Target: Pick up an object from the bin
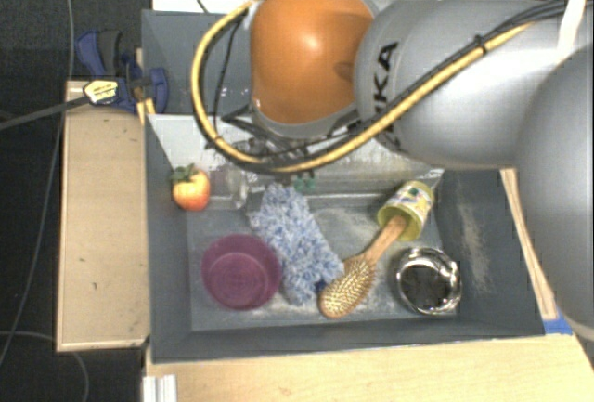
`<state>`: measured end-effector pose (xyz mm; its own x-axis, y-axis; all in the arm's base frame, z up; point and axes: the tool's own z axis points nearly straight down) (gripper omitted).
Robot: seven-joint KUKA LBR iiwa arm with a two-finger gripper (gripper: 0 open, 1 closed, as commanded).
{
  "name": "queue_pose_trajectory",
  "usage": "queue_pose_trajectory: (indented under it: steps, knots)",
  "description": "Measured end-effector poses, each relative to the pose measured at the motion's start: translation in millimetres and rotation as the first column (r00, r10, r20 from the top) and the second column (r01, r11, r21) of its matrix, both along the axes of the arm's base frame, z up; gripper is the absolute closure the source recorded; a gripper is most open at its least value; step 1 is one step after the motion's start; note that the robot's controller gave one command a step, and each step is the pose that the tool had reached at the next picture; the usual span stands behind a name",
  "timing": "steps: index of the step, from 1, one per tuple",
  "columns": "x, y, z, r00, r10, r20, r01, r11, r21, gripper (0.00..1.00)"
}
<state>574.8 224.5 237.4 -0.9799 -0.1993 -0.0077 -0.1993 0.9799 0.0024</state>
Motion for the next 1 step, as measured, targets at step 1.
queue_pose_trajectory:
  steps: [1]
  knots:
    - [-0.5, 0.3, -0.5, 1.000, 0.000, -0.001, 0.000, 1.000, 0.000, 1.00]
